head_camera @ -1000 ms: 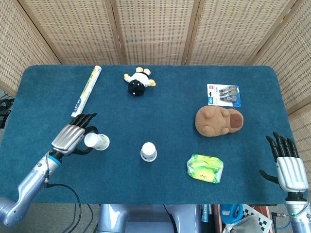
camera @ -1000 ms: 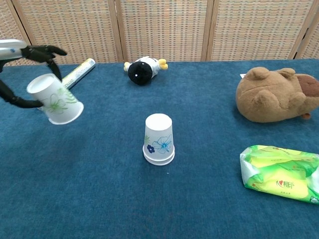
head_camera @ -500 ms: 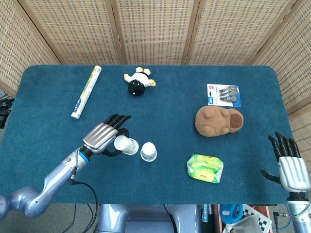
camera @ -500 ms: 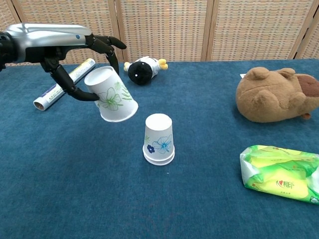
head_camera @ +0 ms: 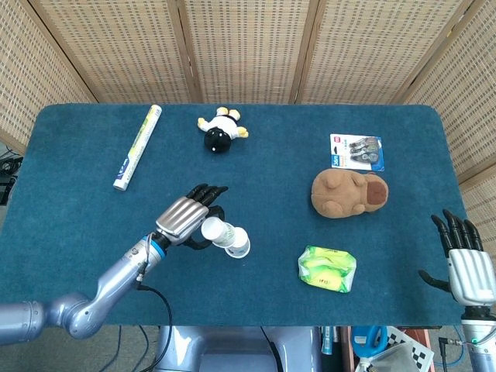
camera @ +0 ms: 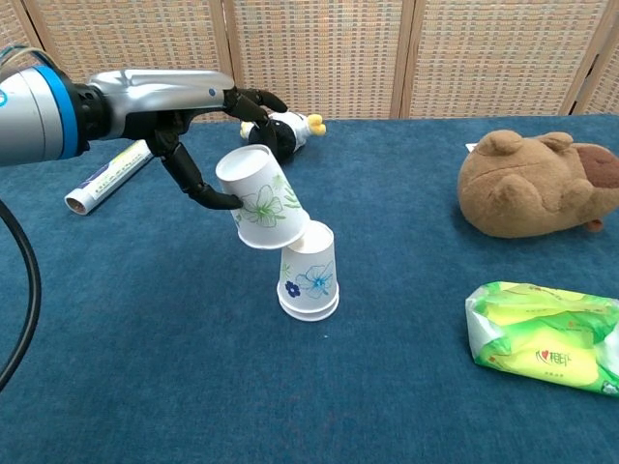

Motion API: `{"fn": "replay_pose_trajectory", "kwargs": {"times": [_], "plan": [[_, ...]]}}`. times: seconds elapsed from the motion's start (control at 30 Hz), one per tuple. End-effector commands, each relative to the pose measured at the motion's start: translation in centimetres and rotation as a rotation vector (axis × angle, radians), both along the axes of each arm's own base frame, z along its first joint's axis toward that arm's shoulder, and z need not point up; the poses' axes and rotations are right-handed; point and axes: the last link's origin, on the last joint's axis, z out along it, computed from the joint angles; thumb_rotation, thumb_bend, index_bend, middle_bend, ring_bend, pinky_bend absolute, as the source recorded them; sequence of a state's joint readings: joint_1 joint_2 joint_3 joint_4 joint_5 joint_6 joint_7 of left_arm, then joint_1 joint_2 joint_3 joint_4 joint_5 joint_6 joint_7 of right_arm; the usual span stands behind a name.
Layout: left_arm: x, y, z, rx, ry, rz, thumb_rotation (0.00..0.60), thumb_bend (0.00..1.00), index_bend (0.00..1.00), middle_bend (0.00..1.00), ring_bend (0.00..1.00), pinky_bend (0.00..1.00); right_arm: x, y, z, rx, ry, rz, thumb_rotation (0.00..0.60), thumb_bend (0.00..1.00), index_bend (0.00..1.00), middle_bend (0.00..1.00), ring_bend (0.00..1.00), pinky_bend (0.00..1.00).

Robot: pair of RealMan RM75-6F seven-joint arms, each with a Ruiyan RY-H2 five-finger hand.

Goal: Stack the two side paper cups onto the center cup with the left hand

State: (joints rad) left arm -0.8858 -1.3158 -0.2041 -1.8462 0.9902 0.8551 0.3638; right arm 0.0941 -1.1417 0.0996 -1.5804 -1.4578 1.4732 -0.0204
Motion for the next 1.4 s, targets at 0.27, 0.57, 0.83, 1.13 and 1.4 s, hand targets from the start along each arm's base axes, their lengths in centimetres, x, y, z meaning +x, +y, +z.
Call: {"fn": "replay_pose_trajectory", "kwargs": {"times": [0.27, 0.57, 0.83, 1.13, 1.4], "plan": [[2.4, 0.2, -1.6, -0.019, 0.032, -0.034, 0.6, 0.28, 0.41, 0.0, 0.0, 0.0, -0.1, -0.1, 0.3, -0.006, -0.009, -0.004, 0.6, 0.0, 0.0, 0.0, 0.0, 0.0], [3.4, -0.2, -2.9, -0.036, 0.056, -0.035, 0.6, 0.28, 0.01, 0.0, 0.0, 0.0, -0.1, -0.1, 0.6, -0.011, -0.018, -0.005, 0.6, 0.0, 0.0, 0.0, 0.0, 0.0], [4.2, -0.7, -1.0, 0.048, -0.022, -0.073, 0.6, 0.28, 0.0, 0.0, 0.0, 0.0, -0.1, -0.1, 0.6, -0.01, -0.018, -0.004, 0.6, 0.0, 0.0, 0.0, 0.0, 0.0], [-2.6, -3.8, 5.6, 0.323, -0.02, 0.005, 0.6, 0.27, 0.0, 0.0, 0.0, 0.0, 0.1, 0.1, 0.4, -0.004, -0.011, 0.006, 0.6, 0.0, 0.0, 0.0, 0.0, 0.0], [-17.4, -9.9, 10.9, 0.542, 0.022, 0.259, 0.6, 0.21, 0.0, 0.0, 0.0, 0.0, 0.6, 0.3, 0.1, 0.003, -0.006, 0.02, 0.6, 0.0, 0.0, 0.0, 0.0, 0.0]]}}
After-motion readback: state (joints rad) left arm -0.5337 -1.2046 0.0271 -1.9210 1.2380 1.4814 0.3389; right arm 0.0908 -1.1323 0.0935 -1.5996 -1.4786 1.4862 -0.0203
